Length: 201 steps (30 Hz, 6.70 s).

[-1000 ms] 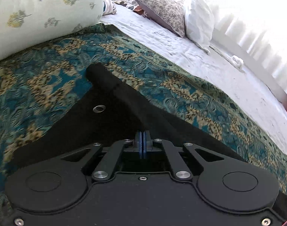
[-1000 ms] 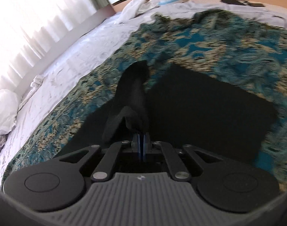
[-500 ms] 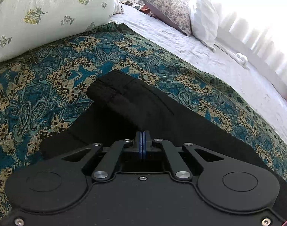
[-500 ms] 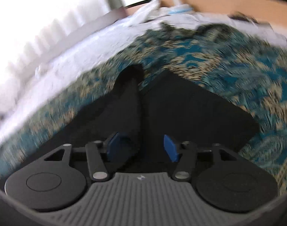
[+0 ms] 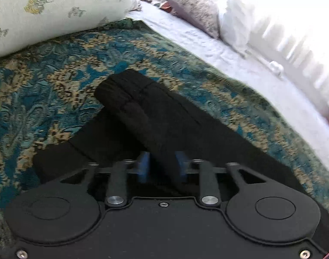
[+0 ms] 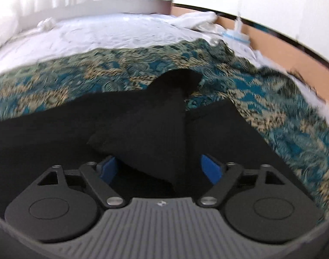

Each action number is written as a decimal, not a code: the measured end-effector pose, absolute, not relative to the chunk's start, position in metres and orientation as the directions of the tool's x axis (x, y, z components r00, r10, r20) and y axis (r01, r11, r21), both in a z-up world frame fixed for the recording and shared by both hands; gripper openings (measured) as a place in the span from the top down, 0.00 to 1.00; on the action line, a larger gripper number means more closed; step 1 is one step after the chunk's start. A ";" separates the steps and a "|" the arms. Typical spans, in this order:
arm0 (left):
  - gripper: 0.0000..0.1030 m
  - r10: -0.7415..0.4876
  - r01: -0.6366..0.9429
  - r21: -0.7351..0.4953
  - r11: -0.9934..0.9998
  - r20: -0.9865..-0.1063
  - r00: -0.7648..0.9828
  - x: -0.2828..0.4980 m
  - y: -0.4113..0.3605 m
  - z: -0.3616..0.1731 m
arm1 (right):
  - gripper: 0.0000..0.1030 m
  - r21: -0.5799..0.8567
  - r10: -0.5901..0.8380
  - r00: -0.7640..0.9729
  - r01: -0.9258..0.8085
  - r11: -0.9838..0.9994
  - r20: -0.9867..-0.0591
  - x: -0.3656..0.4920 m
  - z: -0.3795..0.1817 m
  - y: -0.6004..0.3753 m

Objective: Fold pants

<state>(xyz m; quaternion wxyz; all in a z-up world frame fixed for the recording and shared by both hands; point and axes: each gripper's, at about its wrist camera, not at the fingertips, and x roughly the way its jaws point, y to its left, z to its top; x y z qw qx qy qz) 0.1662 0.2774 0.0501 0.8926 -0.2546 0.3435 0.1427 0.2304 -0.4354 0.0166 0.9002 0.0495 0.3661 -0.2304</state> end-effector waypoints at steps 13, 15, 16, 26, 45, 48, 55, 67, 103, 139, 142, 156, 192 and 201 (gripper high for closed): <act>0.51 0.161 -0.502 -0.356 0.788 -0.668 0.726 0.196 0.270 0.034 | 0.45 -0.003 -0.386 0.667 0.499 0.867 -0.637 0.231 0.013 -0.450; 0.94 0.197 -0.534 -0.328 0.779 -0.680 0.706 0.200 0.271 0.032 | 0.69 0.006 -0.385 0.666 0.505 0.863 -0.639 0.233 0.015 -0.452; 0.96 0.201 -0.540 -0.324 0.777 -0.685 0.700 0.200 0.271 0.033 | 0.93 0.009 -0.400 0.661 0.524 0.852 -0.635 0.233 0.018 -0.452; 0.97 0.220 -0.468 -0.317 0.825 -0.582 0.783 0.151 0.266 0.090 | 0.95 0.277 -0.422 0.705 0.648 0.709 -0.570 0.166 0.065 -0.502; 0.97 0.296 -0.504 -0.141 0.852 -0.665 0.686 0.103 0.262 0.055 | 0.95 0.280 -0.413 0.632 0.712 0.644 -0.655 0.075 0.024 -0.543; 0.97 0.308 -0.502 -0.116 0.857 -0.665 0.680 0.103 0.260 0.051 | 0.95 0.262 -0.425 0.633 0.708 0.655 -0.647 0.074 0.023 -0.539; 0.95 0.320 -0.502 -0.084 0.861 -0.677 0.663 0.103 0.260 0.043 | 0.95 0.200 -0.457 0.617 0.708 0.677 -0.640 0.094 0.025 -0.541; 0.95 0.299 -0.476 -0.094 0.874 -0.670 0.680 0.089 0.268 0.044 | 0.92 0.122 -0.510 0.611 0.705 0.699 -0.605 0.105 0.032 -0.544; 0.04 0.065 -0.108 -0.059 0.992 -0.492 0.868 0.034 0.177 0.087 | 0.13 -0.071 -0.040 0.890 0.008 0.997 -0.454 0.109 0.069 -0.258; 0.09 -0.105 0.224 0.129 0.966 -0.599 0.794 0.023 0.120 0.012 | 0.12 -0.127 0.312 0.762 -0.456 0.881 -0.567 0.084 0.018 -0.076; 0.09 -0.102 0.215 0.124 0.969 -0.593 0.798 0.029 0.118 0.012 | 0.11 -0.123 0.313 0.757 -0.457 0.881 -0.574 0.089 0.017 -0.074; 0.83 -0.175 0.221 0.022 0.975 -0.535 0.827 0.051 0.123 0.019 | 0.10 -0.045 0.337 0.725 -0.452 0.891 -0.601 0.107 0.016 -0.072; 0.77 -0.330 0.185 -0.302 0.935 -0.553 0.765 0.018 0.160 0.025 | 0.91 -0.150 0.211 0.828 -0.331 0.932 -0.519 0.077 0.012 -0.075; 0.36 -0.365 0.099 -0.444 0.890 -0.567 0.738 0.031 0.163 0.022 | 0.91 -0.134 0.205 0.864 -0.296 0.946 -0.460 0.076 0.024 -0.079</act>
